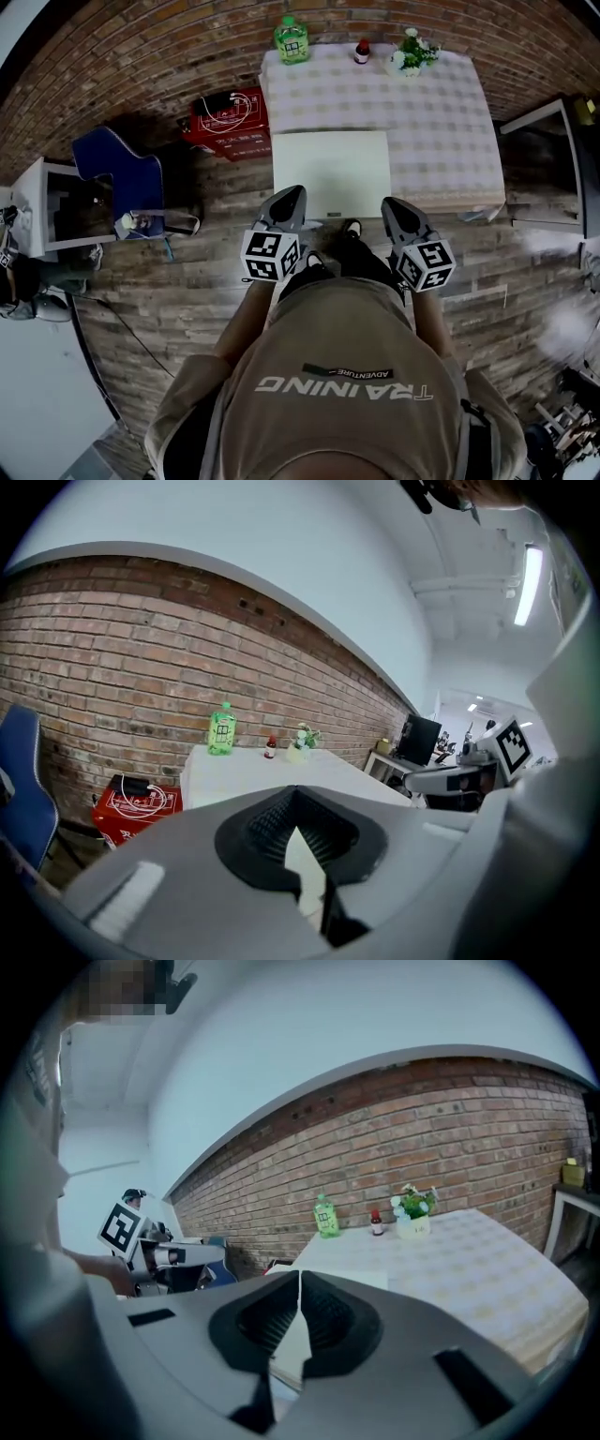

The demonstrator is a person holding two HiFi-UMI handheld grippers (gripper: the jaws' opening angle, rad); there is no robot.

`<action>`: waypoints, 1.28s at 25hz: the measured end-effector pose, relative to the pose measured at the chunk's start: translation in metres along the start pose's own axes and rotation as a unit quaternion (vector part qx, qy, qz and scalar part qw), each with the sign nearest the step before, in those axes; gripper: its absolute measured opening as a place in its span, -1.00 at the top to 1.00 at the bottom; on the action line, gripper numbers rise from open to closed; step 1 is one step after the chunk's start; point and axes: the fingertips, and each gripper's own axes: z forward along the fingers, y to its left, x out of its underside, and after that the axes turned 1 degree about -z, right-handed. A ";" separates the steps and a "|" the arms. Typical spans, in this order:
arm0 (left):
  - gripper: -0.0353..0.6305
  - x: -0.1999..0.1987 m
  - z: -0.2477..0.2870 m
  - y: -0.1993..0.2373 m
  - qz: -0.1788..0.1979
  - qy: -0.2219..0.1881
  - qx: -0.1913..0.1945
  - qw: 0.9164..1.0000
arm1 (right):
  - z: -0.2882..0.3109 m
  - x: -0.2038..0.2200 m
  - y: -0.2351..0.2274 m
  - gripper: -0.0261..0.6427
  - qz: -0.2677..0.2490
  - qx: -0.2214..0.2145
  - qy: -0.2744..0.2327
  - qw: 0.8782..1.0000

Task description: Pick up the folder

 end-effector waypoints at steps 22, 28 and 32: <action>0.88 -0.055 0.118 0.020 -0.007 0.047 -0.022 0.999 | 0.121 0.009 -0.109 0.89 0.059 -0.087 0.096 0.990; 0.88 -0.027 0.113 0.046 -0.020 0.090 -0.014 0.996 | 0.121 0.022 -0.099 0.89 0.049 -0.080 0.140 0.986; 0.85 0.009 0.095 0.075 -0.073 0.136 -0.031 0.987 | 0.097 0.047 -0.110 0.88 0.068 -0.055 0.198 0.976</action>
